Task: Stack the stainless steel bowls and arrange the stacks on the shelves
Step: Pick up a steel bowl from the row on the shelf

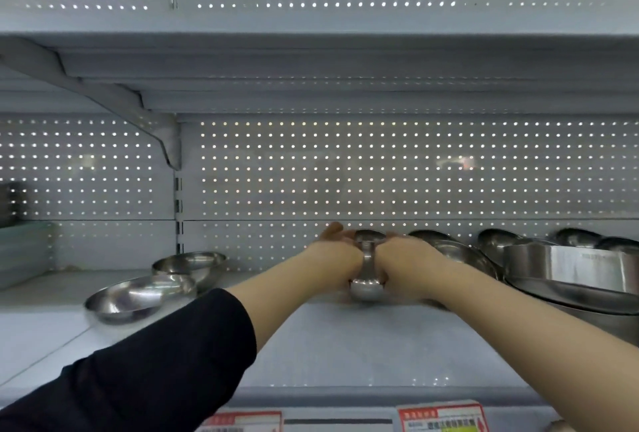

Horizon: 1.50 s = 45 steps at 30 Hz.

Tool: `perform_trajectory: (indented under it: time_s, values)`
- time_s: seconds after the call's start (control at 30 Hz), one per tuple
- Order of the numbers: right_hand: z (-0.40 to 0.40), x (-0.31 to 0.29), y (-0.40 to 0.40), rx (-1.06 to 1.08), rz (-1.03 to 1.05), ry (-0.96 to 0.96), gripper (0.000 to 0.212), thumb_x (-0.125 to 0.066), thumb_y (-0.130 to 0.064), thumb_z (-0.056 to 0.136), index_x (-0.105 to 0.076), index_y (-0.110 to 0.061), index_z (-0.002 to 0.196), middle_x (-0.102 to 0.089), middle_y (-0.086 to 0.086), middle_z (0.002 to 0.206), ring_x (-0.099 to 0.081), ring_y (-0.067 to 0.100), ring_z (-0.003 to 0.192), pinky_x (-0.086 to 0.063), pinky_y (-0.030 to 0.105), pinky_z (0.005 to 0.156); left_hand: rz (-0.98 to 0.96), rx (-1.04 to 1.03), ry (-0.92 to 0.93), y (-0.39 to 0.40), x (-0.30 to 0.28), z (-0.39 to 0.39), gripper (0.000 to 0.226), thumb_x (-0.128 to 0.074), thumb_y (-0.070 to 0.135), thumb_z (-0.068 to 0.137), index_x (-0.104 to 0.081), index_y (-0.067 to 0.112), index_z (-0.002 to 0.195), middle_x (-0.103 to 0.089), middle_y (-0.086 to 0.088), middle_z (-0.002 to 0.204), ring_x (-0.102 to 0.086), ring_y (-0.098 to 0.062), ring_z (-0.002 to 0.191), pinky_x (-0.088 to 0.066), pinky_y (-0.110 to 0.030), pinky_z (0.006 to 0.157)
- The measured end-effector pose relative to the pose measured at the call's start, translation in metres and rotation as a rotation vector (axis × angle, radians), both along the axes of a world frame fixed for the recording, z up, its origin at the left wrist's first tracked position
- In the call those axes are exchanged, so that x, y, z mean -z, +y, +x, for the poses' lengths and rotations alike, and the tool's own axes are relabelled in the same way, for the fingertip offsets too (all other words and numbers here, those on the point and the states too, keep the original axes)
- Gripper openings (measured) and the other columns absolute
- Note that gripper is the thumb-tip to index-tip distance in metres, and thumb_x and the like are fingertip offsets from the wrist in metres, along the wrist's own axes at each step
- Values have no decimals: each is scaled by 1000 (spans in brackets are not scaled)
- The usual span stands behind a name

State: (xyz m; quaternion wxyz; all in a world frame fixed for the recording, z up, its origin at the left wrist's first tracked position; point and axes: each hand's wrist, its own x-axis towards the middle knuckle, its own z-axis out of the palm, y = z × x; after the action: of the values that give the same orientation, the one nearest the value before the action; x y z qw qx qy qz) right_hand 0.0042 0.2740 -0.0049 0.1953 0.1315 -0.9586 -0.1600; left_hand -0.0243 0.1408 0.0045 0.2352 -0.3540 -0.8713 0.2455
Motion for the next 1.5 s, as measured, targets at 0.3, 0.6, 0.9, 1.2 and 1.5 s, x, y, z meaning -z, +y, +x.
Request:
perform_trajectory:
  time_s: [0.3,0.6,0.9,1.2,1.5]
  values:
    - [-16,-39,-68,-160,-27,41,16,-60,-17,84,-70,-14,96,-63,3,107,-44,22,109,-45,33,88,-41,-183,41,-79,-41,-8,29,-60,37,85,-65,22,108,-59,7,114,-38,-17,119,-24,-29,97]
    - [-50,-37,-116,-141,-120,-52,12,-60,-20,88,-66,-14,96,-61,4,115,-33,17,100,-39,24,78,18,-279,-8,-120,-35,-45,28,-69,42,77,-69,22,96,-63,5,106,-41,-15,109,-23,-31,88]
    - [-80,-15,-135,-124,-73,-50,22,-58,-21,90,-65,-13,109,-60,6,121,-41,24,123,-36,31,103,16,-263,-4,-134,-16,-72,25,-71,37,77,-67,20,95,-64,1,104,-42,-19,111,-23,-33,94]
    - [-93,1,-141,-123,-126,-65,22,-56,-15,90,-64,-12,110,-58,4,125,-34,20,135,-31,27,104,-30,-301,-15,-138,1,-82,29,-68,38,80,-65,19,101,-61,-1,109,-40,-20,110,-23,-32,93]
    - [-67,-55,-81,-99,-155,56,36,-60,-24,89,-58,-18,124,-56,2,125,-40,21,123,-35,30,97,86,-72,264,-96,-22,-71,44,-56,18,86,-50,24,129,-39,-4,132,-26,-27,127,-24,-37,101]
